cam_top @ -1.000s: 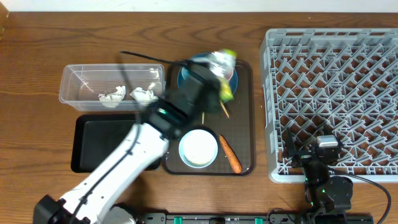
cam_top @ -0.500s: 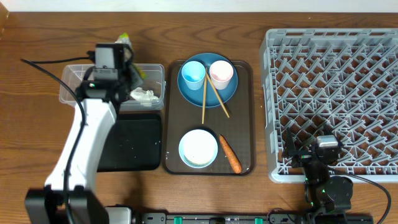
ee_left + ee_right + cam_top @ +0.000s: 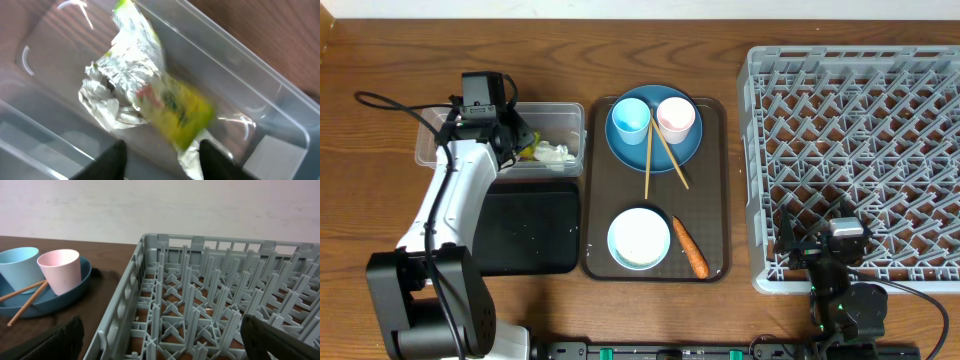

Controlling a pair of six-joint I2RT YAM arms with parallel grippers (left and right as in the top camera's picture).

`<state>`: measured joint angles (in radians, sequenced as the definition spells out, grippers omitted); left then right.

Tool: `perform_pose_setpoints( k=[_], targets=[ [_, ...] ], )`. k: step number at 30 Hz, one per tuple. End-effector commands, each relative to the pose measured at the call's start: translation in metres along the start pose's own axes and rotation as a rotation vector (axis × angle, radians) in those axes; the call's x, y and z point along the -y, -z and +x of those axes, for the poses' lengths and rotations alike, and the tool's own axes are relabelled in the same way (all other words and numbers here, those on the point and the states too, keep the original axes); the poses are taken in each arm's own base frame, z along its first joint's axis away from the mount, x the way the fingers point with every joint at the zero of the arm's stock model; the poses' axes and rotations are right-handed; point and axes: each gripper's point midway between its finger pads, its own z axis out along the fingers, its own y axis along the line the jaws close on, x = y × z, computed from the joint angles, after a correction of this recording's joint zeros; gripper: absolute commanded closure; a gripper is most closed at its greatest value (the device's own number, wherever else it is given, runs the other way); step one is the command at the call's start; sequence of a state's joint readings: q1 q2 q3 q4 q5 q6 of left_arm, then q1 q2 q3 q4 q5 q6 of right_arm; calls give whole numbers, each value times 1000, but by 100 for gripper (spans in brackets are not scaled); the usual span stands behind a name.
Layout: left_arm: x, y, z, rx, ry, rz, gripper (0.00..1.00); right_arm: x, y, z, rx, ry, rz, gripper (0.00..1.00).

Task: Sort waste into correct bins and load items into the dishwasher rack
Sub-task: 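Lift the wrapper and drop it into the clear bin, then move the left gripper over the white rice bowl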

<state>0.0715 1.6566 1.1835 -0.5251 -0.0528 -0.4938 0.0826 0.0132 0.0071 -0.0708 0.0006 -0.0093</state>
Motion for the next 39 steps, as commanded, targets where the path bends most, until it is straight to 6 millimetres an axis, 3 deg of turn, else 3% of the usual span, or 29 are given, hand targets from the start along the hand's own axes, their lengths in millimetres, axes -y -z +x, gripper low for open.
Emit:
perform_pose_setpoints(
  k=[1, 5, 11, 15, 21, 27, 32, 39],
  targets=[
    [1, 3, -7, 22, 2, 3, 39, 5, 0, 2, -6, 9, 21, 1],
    [10, 19, -15, 46, 6, 52, 29, 5, 0, 2, -6, 9, 21, 1],
    [41, 83, -3, 17, 25, 272, 28, 5, 0, 2, -6, 9, 21, 1],
    [53, 131, 32, -29, -35, 344, 28, 5, 0, 2, -6, 9, 21, 1],
    [59, 175, 105, -156, -202, 366, 28, 5, 0, 2, -6, 9, 21, 1],
    [72, 188, 165, -272, -390, 385, 28, 5, 0, 2, -6, 9, 21, 1],
    [81, 190, 190, -321, -448, 391, 18, 5, 0, 2, -6, 9, 20, 1],
    [97, 189, 223, -373, -544, 394, 18, 5, 0, 2, -6, 9, 20, 1]
  ],
)
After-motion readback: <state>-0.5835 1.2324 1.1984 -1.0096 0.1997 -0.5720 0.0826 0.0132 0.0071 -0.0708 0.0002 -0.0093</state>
